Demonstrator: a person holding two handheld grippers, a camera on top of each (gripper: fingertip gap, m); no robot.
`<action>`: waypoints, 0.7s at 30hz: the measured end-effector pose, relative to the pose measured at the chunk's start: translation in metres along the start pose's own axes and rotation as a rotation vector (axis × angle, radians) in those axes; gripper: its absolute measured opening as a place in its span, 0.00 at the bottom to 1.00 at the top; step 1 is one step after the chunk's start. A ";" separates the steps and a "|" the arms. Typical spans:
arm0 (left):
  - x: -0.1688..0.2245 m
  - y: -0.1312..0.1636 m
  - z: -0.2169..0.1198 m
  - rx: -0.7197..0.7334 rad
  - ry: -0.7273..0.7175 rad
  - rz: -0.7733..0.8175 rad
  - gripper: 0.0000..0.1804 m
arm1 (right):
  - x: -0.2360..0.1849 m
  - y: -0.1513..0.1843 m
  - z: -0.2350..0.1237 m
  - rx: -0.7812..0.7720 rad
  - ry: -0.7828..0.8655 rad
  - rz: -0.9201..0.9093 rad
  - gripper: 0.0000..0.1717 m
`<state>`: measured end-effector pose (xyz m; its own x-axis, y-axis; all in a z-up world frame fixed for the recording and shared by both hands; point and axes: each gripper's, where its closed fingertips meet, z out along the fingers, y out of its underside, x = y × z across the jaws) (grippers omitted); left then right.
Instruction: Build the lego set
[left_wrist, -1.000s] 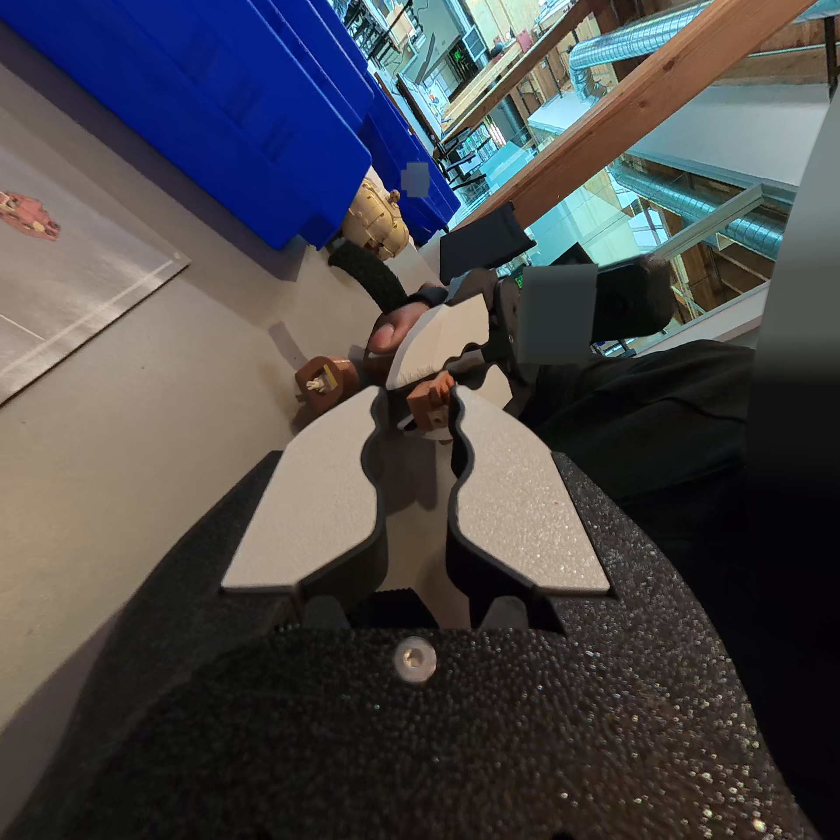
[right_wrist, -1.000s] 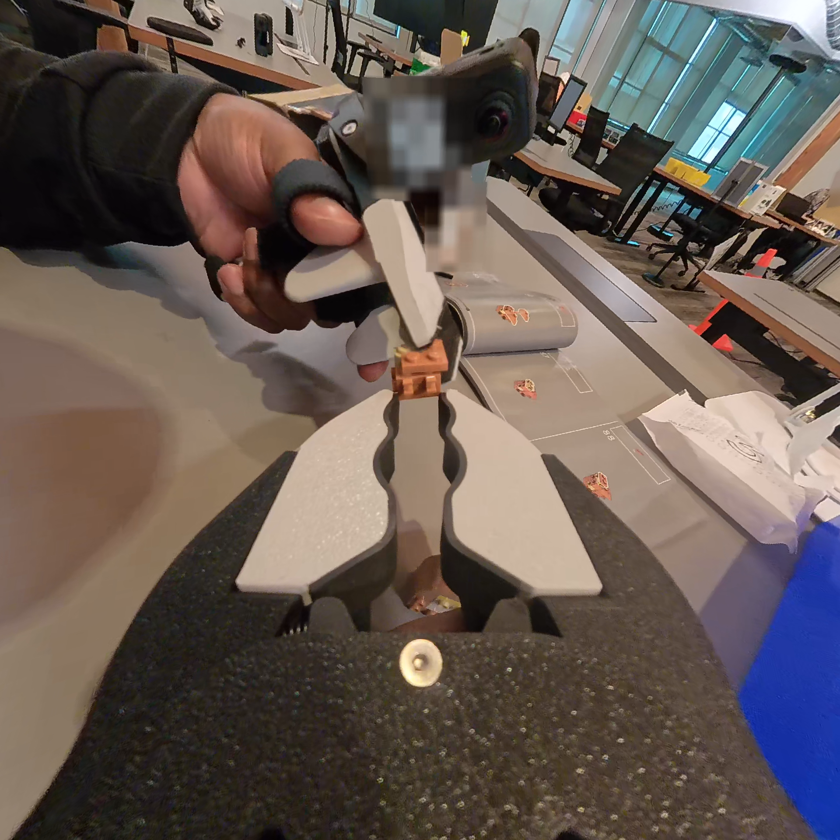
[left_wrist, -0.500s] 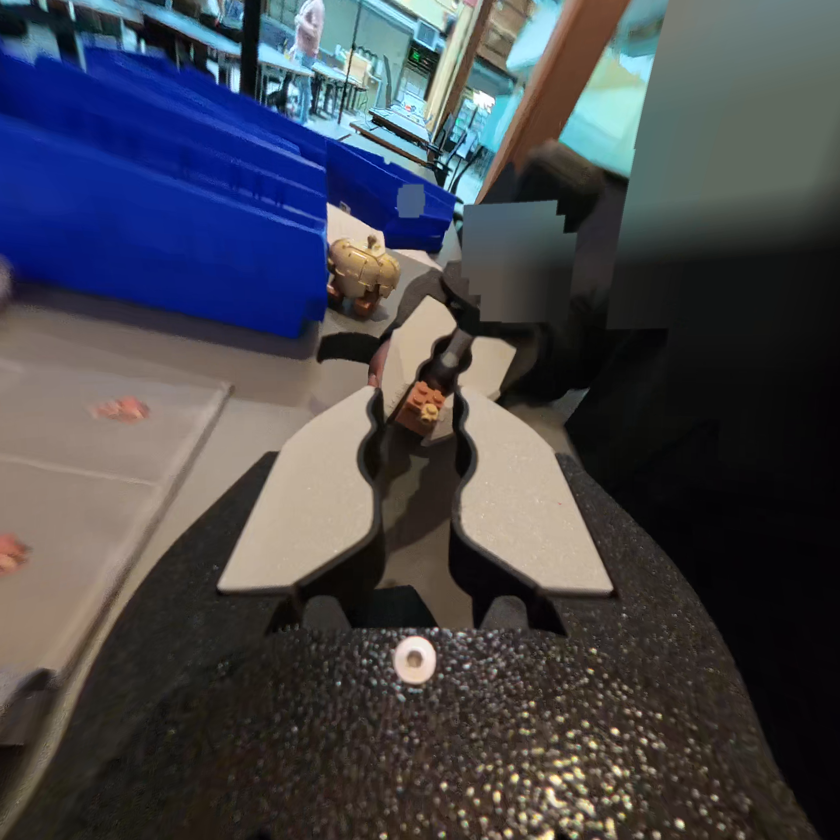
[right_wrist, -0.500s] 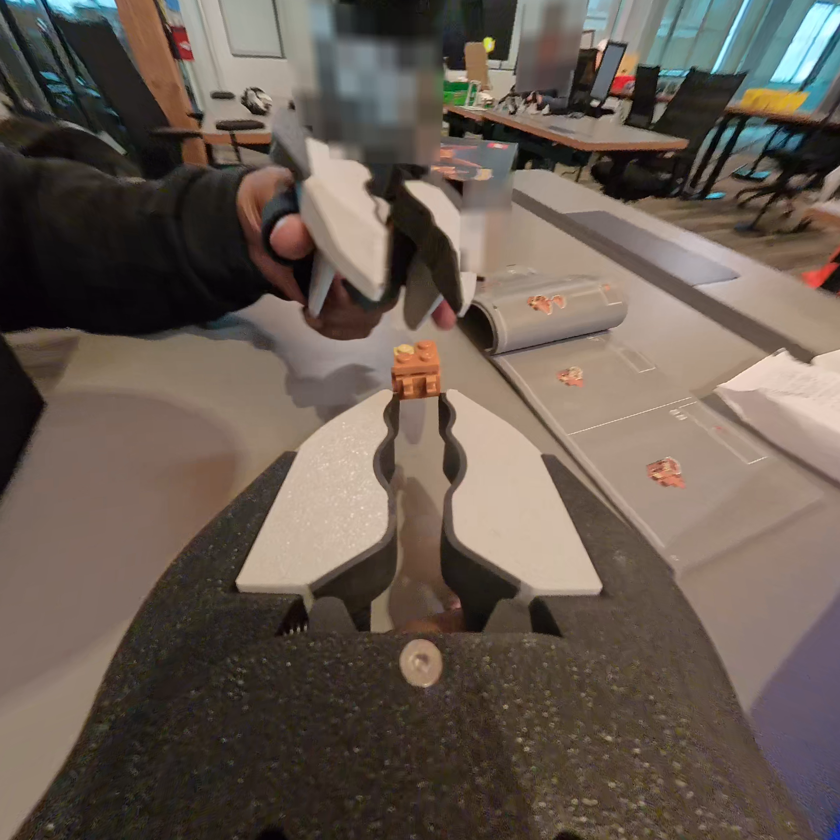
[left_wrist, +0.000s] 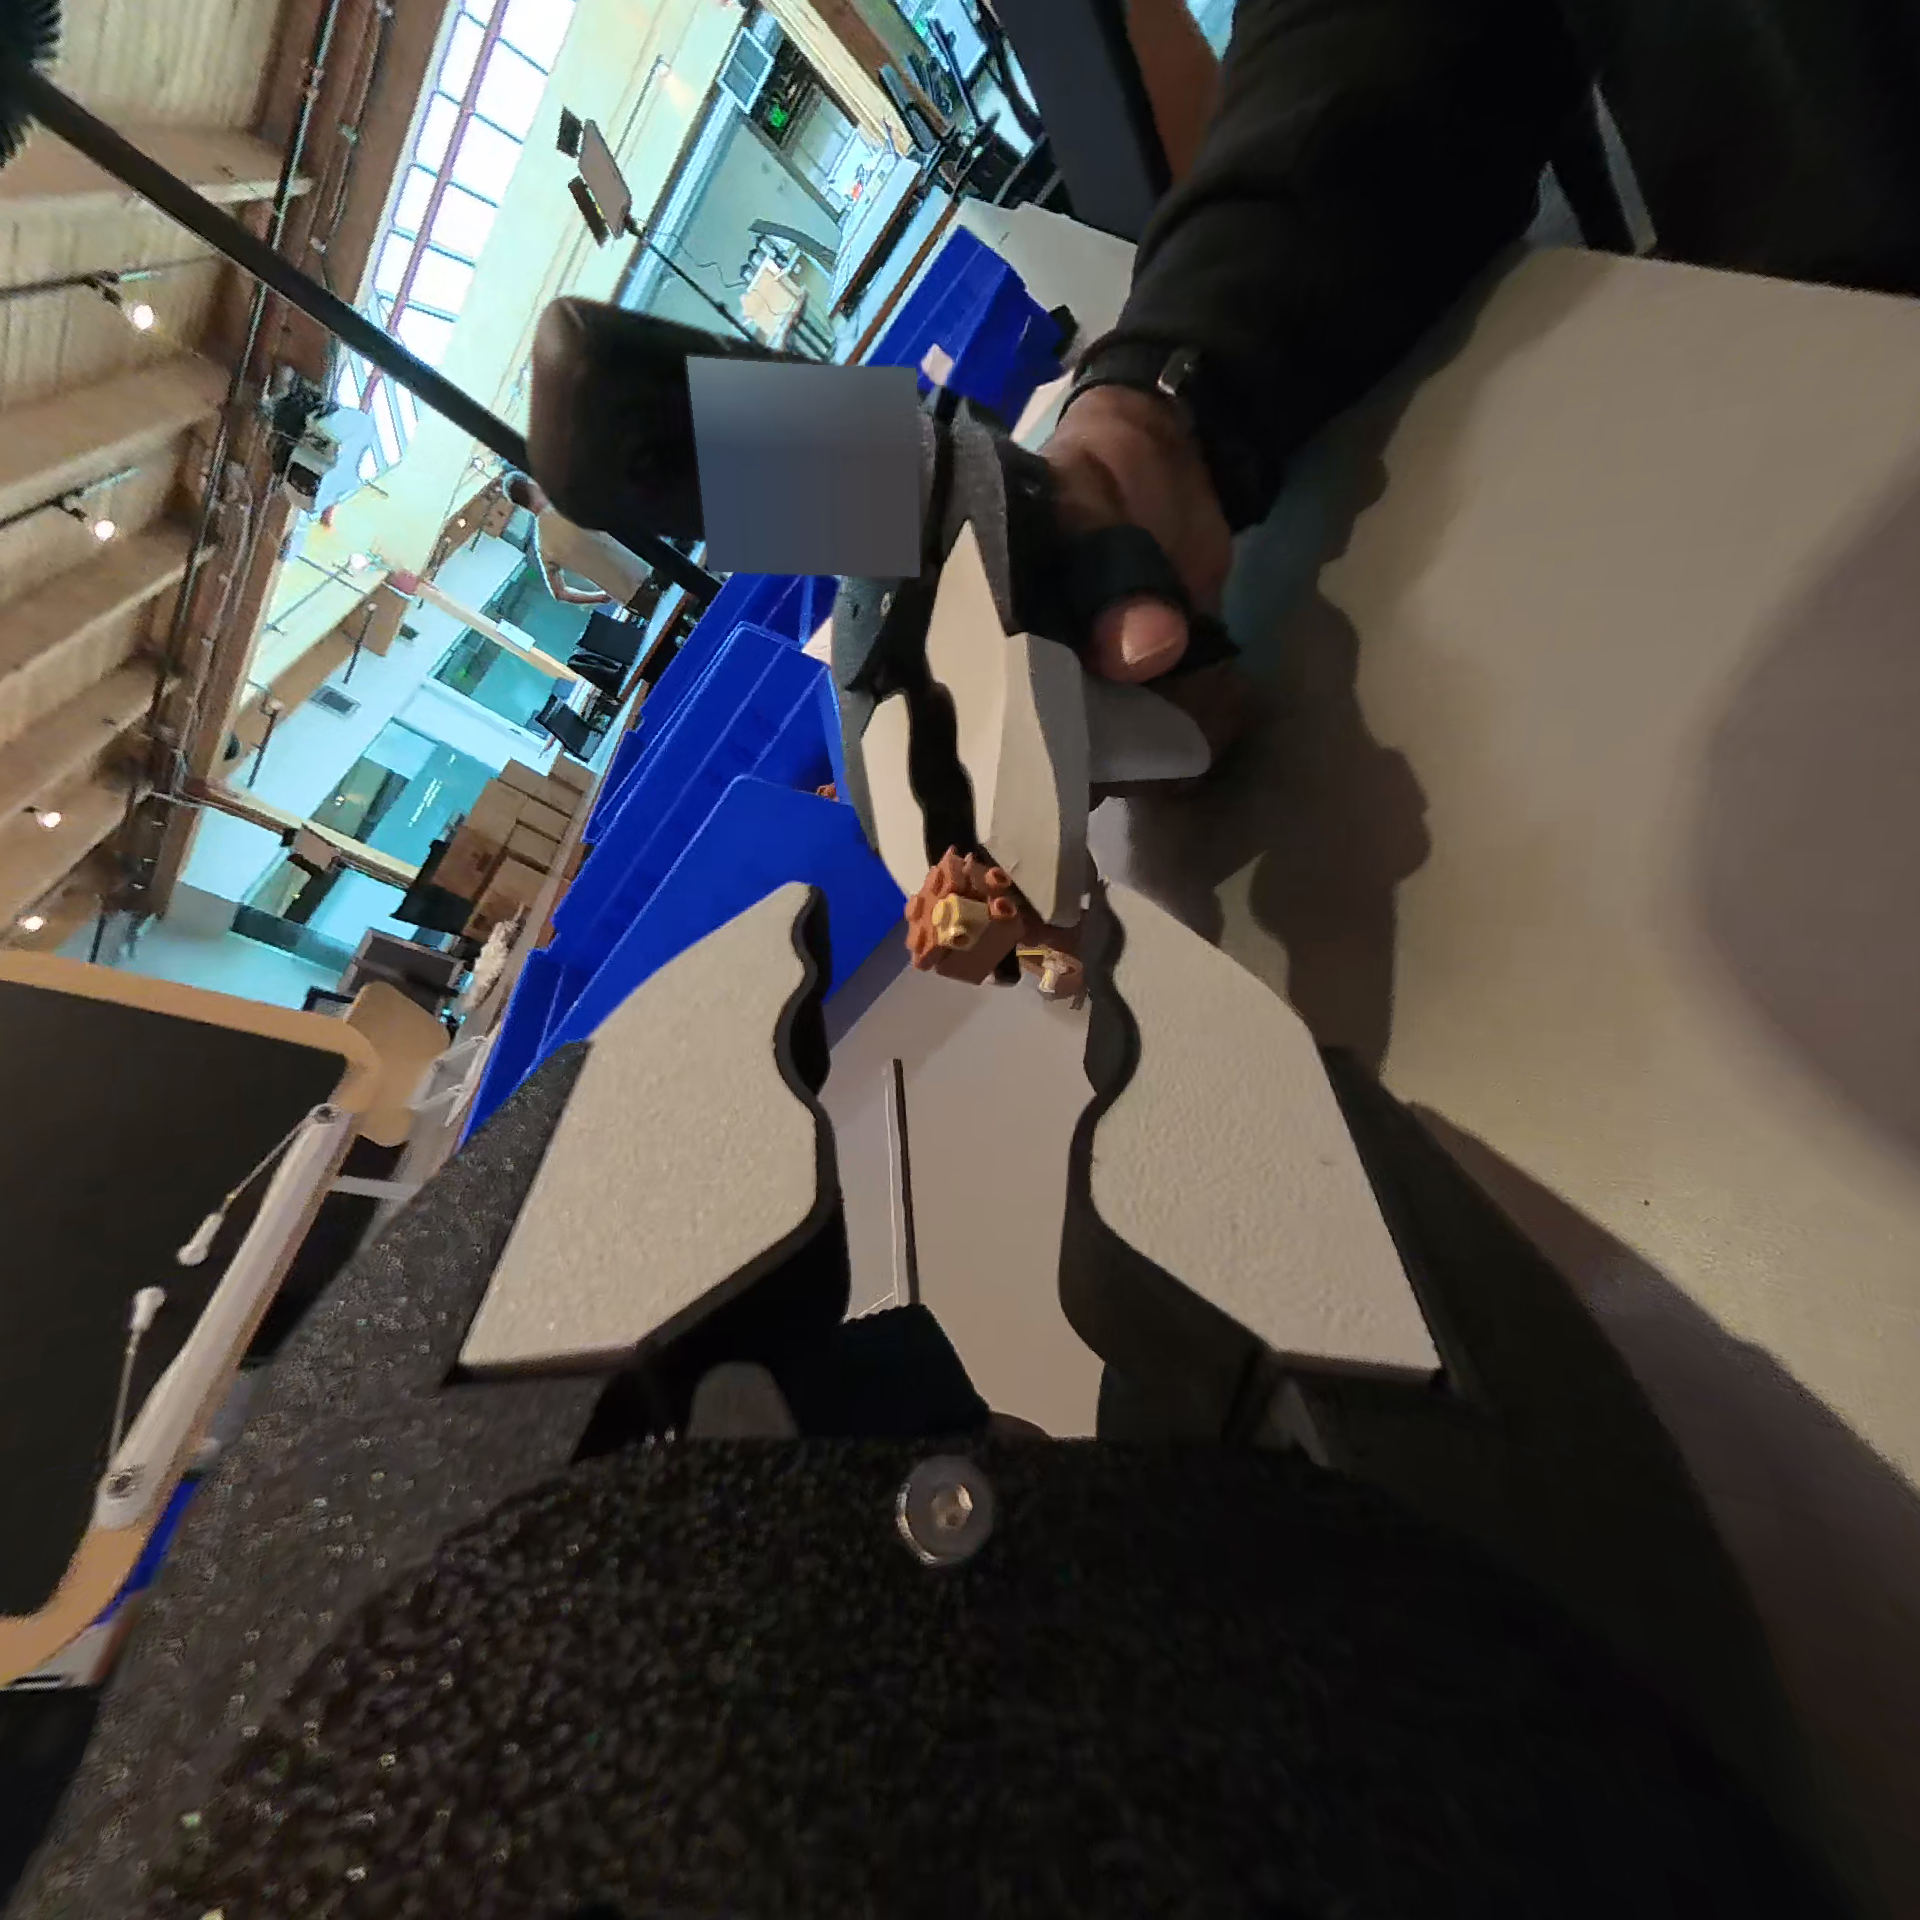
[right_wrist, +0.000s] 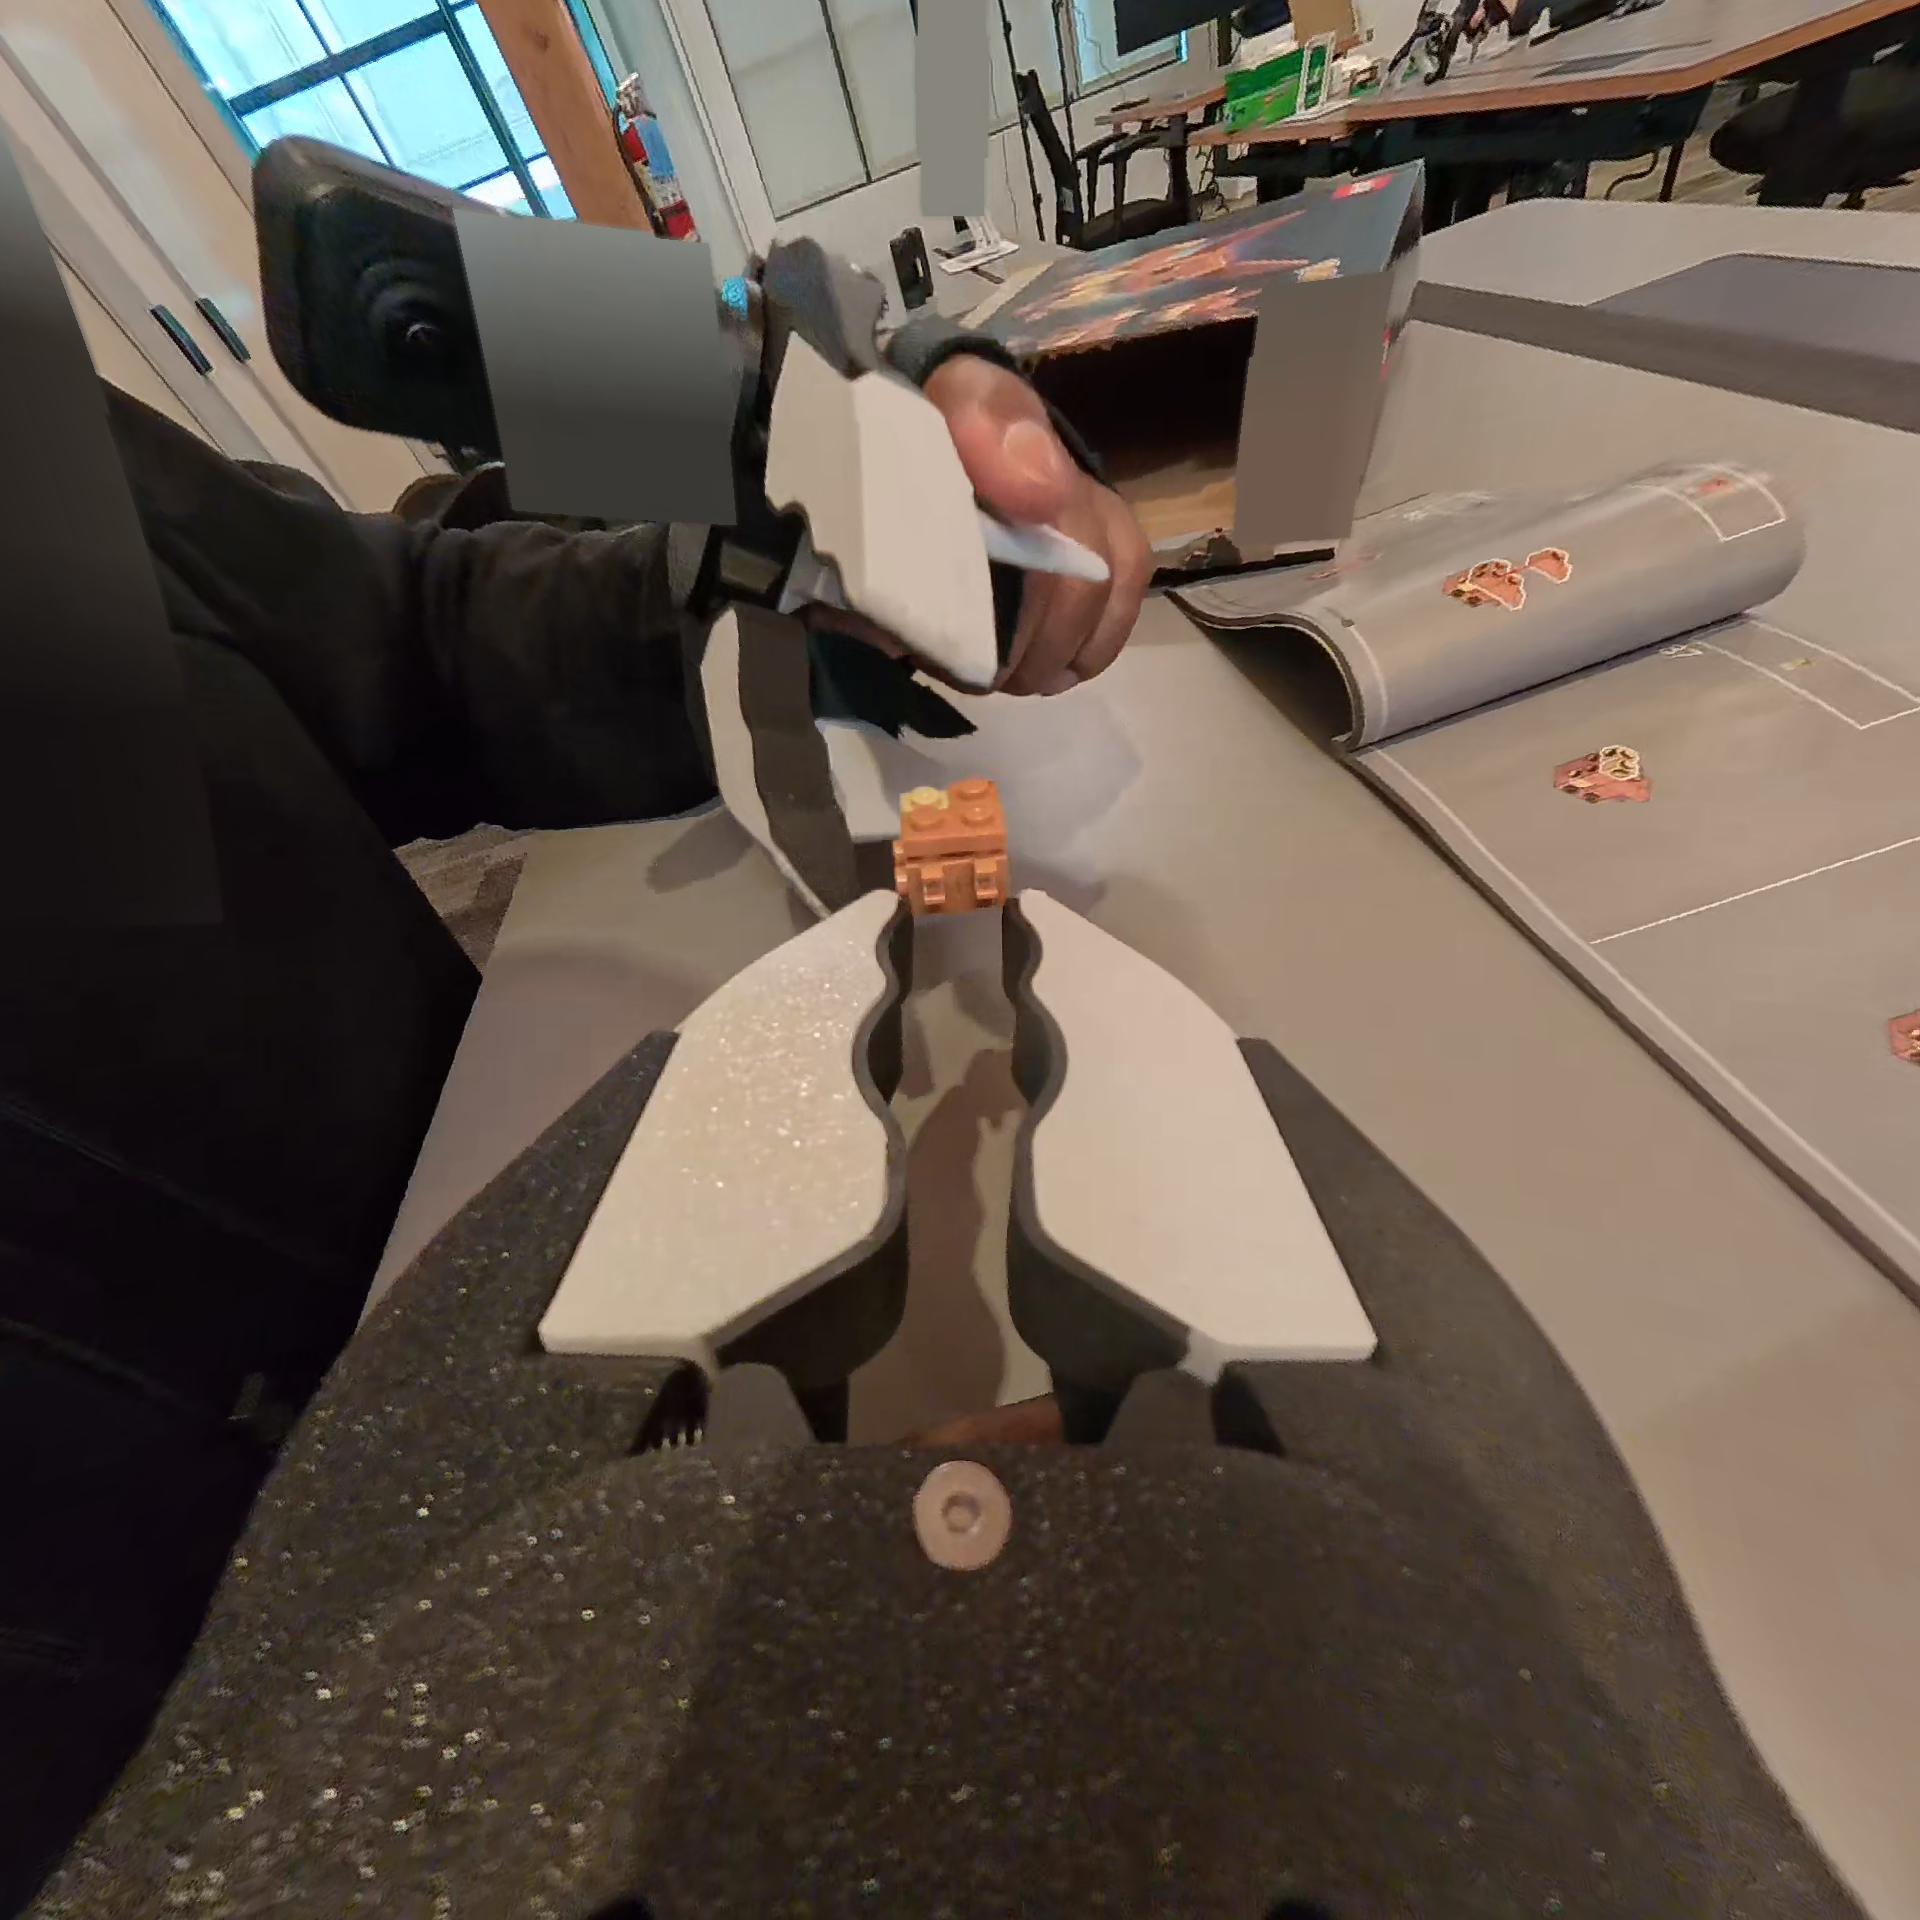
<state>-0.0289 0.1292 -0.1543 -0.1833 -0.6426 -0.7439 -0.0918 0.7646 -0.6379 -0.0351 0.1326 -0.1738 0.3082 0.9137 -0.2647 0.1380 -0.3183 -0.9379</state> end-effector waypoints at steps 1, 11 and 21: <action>0.001 0.000 0.002 -0.007 -0.001 0.015 0.26 | 0.000 0.000 0.000 0.001 -0.001 0.001 0.09; 0.005 0.009 0.011 -0.074 -0.034 0.130 0.17 | -0.001 -0.002 0.000 0.018 -0.012 0.024 0.09; -0.005 0.011 0.010 -0.119 -0.115 0.206 0.12 | 0.001 -0.010 -0.003 0.069 -0.014 0.063 0.09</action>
<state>-0.0196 0.1402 -0.1594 -0.0984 -0.4687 -0.8779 -0.1798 0.8760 -0.4475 -0.0335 0.1357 -0.1640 0.3013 0.8958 -0.3267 0.0535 -0.3580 -0.9322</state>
